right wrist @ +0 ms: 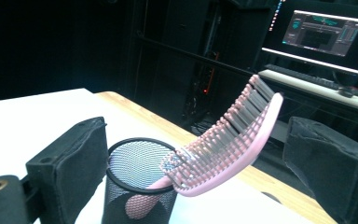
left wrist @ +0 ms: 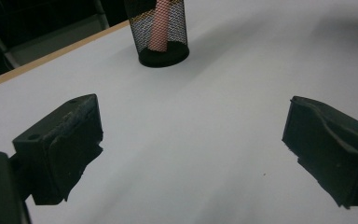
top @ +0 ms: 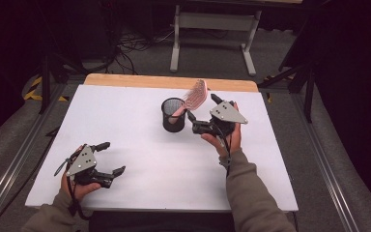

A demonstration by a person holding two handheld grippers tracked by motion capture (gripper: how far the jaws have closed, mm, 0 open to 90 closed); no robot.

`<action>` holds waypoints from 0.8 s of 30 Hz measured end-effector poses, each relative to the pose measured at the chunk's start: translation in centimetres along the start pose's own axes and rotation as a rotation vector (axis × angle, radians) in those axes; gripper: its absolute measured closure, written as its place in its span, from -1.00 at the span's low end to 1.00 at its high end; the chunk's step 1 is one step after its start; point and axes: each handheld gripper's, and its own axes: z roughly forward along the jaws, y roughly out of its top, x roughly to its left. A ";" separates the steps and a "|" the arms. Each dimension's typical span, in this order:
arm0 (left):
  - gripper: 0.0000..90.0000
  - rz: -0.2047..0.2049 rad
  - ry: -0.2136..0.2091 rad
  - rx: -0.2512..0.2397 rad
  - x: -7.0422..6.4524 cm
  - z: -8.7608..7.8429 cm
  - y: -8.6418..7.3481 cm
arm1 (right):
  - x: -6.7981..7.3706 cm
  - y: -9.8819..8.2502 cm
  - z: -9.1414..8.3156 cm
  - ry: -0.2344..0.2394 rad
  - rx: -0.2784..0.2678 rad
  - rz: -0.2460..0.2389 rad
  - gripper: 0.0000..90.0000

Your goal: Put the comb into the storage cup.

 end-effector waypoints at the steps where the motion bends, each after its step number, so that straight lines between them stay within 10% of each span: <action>1: -0.87 0.004 0.001 0.000 0.0 0.0 0.0 | 0.0 -0.1 0.0 0.011 -0.002 0.007 -0.84; 24: -0.88 0.011 0.002 -0.005 -0.1 -0.1 0.1 | 0.5 -0.5 -1.5 0.069 0.025 -0.010 -0.84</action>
